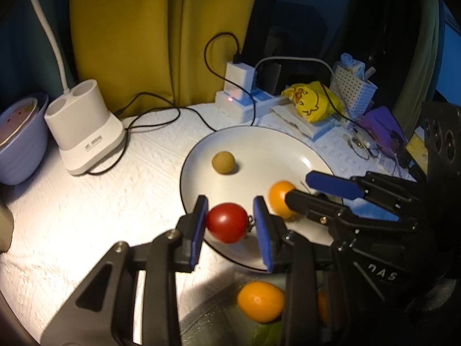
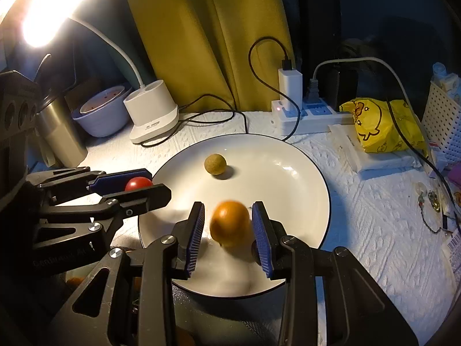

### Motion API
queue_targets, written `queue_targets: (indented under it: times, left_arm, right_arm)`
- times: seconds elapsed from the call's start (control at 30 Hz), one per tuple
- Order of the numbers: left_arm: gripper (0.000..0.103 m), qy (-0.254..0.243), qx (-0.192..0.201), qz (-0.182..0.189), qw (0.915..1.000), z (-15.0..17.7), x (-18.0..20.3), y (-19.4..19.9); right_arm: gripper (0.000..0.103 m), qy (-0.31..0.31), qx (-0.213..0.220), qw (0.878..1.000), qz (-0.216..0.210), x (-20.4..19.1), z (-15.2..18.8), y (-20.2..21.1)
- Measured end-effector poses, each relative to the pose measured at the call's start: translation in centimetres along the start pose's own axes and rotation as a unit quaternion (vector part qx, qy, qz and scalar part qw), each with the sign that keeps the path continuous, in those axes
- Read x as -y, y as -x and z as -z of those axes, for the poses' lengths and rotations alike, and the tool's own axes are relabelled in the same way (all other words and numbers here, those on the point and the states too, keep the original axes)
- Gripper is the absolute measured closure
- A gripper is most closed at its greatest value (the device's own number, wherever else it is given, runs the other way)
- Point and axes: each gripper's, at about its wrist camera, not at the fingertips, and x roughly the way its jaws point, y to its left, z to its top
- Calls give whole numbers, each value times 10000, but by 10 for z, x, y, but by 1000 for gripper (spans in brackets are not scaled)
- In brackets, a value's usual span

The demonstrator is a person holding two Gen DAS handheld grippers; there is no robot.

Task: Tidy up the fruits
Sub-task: 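Carry the orange with the right tool while the left tool carries the tomato to the plate, then open both tools over the plate and withdraw them back to the tray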

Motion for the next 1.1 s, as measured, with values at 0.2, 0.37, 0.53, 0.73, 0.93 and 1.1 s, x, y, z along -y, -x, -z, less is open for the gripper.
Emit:
queue_targets:
  times: [0.2, 0.37, 0.53, 0.73, 0.93, 1.1]
  left_arm:
    - [62, 36, 211, -26, 9998, -3, 1, 15]
    - [61, 48, 353, -71, 9993, -5, 2, 31]
    - [61, 19, 478, -103, 9988, -1, 7, 51]
    - [61, 15, 589, -121, 9982, 8, 10, 73]
    - [61, 22, 661, -147, 9977, 20, 14, 93]
    - [61, 60, 689, -168, 9975, 33, 15, 108]
  right_arm:
    - [61, -33, 83, 9999, 89, -3, -1, 11]
    - [61, -29, 185, 9997, 129, -8, -2, 25]
    - [61, -14, 267, 9995, 154, -13, 0, 41]
    - [60, 4, 340, 9992, 187, -20, 8, 61]
    - [60, 29, 418, 9989, 192, -30, 18, 81]
    - [60, 56, 455, 9988, 182, -40, 26, 95]
